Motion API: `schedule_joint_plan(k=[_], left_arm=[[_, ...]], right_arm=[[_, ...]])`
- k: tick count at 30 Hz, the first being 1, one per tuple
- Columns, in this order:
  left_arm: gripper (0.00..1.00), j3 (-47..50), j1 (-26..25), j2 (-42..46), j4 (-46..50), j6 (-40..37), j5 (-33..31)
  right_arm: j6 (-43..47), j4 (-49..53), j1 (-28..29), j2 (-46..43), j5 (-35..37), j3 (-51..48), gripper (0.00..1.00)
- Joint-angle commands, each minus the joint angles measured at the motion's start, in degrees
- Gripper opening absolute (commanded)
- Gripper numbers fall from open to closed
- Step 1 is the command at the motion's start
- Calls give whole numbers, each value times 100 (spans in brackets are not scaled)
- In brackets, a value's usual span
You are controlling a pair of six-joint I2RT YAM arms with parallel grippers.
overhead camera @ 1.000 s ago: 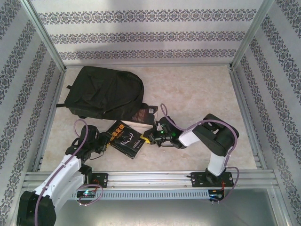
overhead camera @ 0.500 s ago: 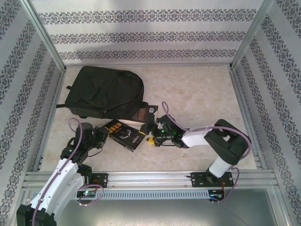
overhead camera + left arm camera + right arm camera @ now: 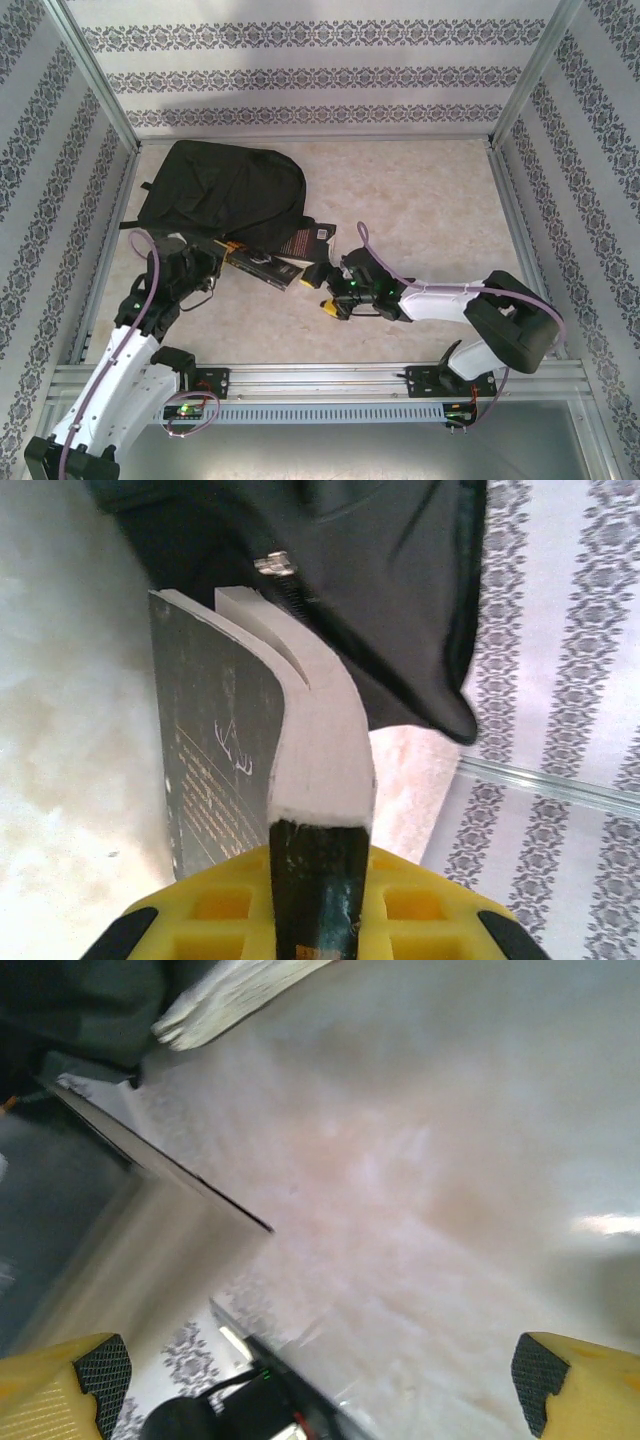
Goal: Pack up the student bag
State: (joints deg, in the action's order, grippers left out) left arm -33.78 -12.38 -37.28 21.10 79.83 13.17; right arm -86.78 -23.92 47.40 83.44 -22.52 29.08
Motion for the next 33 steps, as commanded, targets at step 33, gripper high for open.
schedule_joint_plan(k=[33], left_arm=[[0, -1694, -451, -763, -864, -105, -829]], right_arm=[[-860, -1726, 938, -400, 1702, 1413, 97]])
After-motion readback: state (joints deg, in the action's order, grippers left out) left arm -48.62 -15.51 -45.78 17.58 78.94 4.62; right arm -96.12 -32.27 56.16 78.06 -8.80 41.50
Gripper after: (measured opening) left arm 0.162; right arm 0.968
